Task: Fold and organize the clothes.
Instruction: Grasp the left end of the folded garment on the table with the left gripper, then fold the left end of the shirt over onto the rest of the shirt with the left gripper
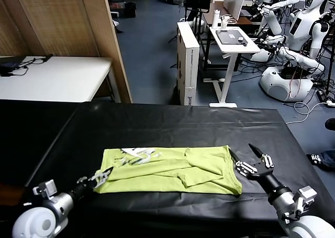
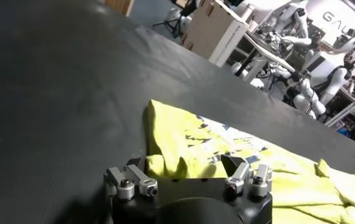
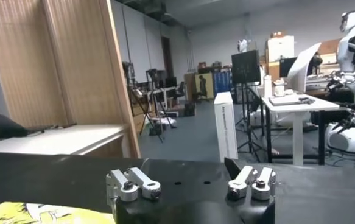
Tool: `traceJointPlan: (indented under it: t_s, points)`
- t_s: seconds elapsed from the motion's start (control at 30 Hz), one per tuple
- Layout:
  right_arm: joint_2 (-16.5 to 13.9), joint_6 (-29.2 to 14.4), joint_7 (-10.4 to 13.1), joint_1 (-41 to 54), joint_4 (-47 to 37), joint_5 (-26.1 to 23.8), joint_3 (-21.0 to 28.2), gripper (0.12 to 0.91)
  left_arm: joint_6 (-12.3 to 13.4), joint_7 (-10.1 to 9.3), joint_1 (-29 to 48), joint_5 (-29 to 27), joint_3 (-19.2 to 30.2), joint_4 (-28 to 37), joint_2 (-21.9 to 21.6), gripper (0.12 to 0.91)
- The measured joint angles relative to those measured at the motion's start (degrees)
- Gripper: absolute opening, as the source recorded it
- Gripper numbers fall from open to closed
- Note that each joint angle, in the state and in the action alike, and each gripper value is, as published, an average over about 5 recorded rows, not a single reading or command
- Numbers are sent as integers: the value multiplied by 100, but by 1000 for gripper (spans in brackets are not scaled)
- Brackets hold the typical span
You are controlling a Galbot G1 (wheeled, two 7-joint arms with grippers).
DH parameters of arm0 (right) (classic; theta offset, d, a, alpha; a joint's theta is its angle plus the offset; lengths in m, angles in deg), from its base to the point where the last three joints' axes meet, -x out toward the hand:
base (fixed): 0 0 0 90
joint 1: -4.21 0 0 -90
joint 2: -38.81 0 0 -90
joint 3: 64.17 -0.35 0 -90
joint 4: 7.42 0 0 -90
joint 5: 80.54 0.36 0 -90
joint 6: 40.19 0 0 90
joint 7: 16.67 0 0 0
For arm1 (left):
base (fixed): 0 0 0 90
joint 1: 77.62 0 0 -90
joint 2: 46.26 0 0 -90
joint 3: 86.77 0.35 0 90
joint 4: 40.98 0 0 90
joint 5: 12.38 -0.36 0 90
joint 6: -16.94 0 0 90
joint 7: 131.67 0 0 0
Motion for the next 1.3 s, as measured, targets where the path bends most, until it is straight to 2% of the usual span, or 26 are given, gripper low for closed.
traceJointPlan:
  t_s: [0.43,0.53,0.67,0.83,0.93,1.17,1.3]
  points:
    - [36,2,5,-44,127,-105,44,907,45,-27,56,-34,71,77,64,894]
    - [41,2,7,-31,146,-116,60,907,43,-76,49,-36,62,75,63,816]
    - [75,3,8,-9,150,-151,104,907,34,-134,27,-44,54,55,67,616]
    - [104,3,8,28,149,-185,158,907,43,-177,-5,-73,54,-12,75,321]
    - [110,2,9,42,144,-189,164,907,72,-238,-5,-105,58,-55,86,205]
    - [162,-3,55,81,60,-203,216,907,-21,-389,-49,-178,-48,-291,52,192]
    - [169,1,118,156,-16,-204,284,907,113,-355,-158,-502,-242,-431,-71,192]
